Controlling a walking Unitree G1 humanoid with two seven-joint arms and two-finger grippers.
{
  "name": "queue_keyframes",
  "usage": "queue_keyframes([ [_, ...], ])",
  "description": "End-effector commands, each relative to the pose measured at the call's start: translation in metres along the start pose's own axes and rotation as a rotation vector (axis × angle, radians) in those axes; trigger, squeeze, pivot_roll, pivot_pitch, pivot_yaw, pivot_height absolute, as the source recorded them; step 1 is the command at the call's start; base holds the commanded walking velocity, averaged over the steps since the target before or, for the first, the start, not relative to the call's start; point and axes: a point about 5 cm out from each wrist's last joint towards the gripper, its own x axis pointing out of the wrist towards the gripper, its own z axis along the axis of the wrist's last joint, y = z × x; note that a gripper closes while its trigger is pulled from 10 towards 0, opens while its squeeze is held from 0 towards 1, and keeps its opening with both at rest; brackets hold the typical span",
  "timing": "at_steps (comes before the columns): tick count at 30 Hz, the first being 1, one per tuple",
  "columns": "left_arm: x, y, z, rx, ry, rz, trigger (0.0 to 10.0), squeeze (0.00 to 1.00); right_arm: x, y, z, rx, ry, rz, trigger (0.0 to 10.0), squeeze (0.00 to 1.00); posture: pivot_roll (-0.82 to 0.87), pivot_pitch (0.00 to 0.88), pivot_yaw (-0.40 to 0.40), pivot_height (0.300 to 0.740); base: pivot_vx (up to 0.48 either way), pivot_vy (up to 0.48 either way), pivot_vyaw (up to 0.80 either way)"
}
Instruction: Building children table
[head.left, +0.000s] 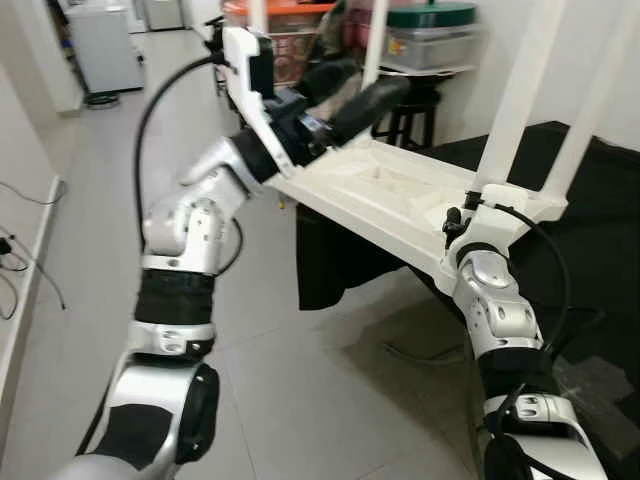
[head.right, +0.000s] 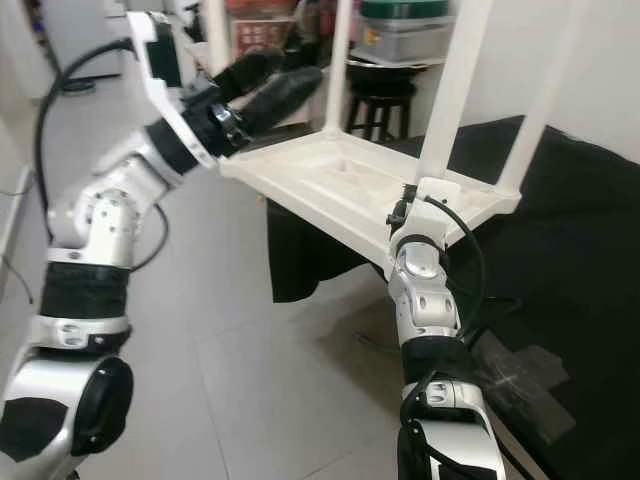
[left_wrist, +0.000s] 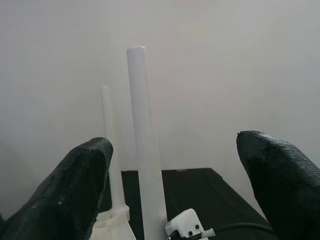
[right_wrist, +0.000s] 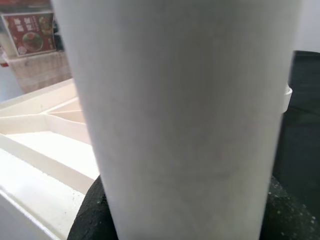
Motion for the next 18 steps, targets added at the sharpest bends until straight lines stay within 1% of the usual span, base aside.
queue_keyframes([
  [1,-0.003,0.0,0.002,-0.002,-0.005,0.001,10.0,1.0,0.002,-0.004,0.018,0.042,-0.085,-0.026,0.0,0.0,0.08,0.0,0.0,0.74,0.0,0.0,0.0],
  [2,-0.003,0.0,0.001,0.0,-0.002,0.002,10.0,1.0,0.004,-0.011,0.02,0.037,-0.092,-0.051,0.0,0.0,0.08,0.0,0.0,0.74,0.0,0.0,0.0],
  [3,-0.005,0.001,0.001,0.006,0.003,0.012,10.0,0.45,0.006,-0.022,0.023,0.032,-0.1,-0.096,0.0,0.0,0.08,0.0,0.0,0.74,0.0,0.0,0.0],
  [4,-0.006,0.002,0.001,0.01,0.005,0.019,10.0,0.0,0.008,-0.033,0.025,0.026,-0.105,-0.138,0.0,0.0,0.08,0.0,0.0,0.74,0.0,0.0,0.0],
  [5,-0.006,0.002,0.001,0.01,0.005,0.019,10.0,0.0,0.008,-0.033,0.025,0.026,-0.105,-0.138,0.0,0.0,0.08,0.0,0.0,0.74,0.0,0.0,0.0],
  [6,-0.009,0.002,0.0,0.012,0.014,0.024,10.0,0.0,0.009,-0.045,0.028,0.015,-0.111,-0.182,0.0,0.0,0.08,0.0,0.0,0.74,0.0,0.0,0.0],
  [9,-0.009,0.002,0.0,0.012,0.014,0.024,10.0,0.0,0.009,-0.045,0.028,0.015,-0.111,-0.182,0.0,0.0,0.08,0.0,0.0,0.74,0.0,0.0,0.0],
  [10,-0.015,0.001,-0.002,0.004,0.026,0.04,10.0,0.0,0.012,-0.063,0.031,-0.012,-0.128,-0.268,0.0,0.0,0.08,0.0,0.0,0.74,0.0,0.0,0.0],
  [12,-0.015,0.001,-0.002,0.004,0.026,0.04,10.0,0.0,0.012,-0.063,0.031,-0.012,-0.128,-0.268,0.0,0.0,0.08,0.0,0.0,0.74,0.0,0.0,0.0],
  [13,-0.028,0.0,-0.007,-0.01,0.048,0.072,10.0,0.0,0.013,-0.094,0.036,-0.037,-0.141,-0.391,0.0,0.0,0.09,0.0,0.0,0.74,0.0,0.0,0.0],
  [14,-0.041,0.0,-0.01,-0.023,0.066,0.107,10.0,0.0,0.013,-0.121,0.041,-0.059,-0.153,-0.494,0.0,0.0,0.09,0.0,0.0,0.74,0.0,0.0,0.0],
  [15,-0.053,-0.001,-0.013,-0.033,0.078,0.14,10.0,0.0,0.01,-0.141,0.045,-0.076,-0.16,-0.573,0.0,0.0,0.09,0.0,0.009,0.74,0.0,0.0,0.0],
  [18,-0.053,-0.001,-0.013,-0.033,0.078,0.14,10.0,0.0,0.01,-0.141,0.045,-0.076,-0.16,-0.573,0.0,0.0,0.09,0.0,0.009,0.74,0.0,0.0,0.0],
])
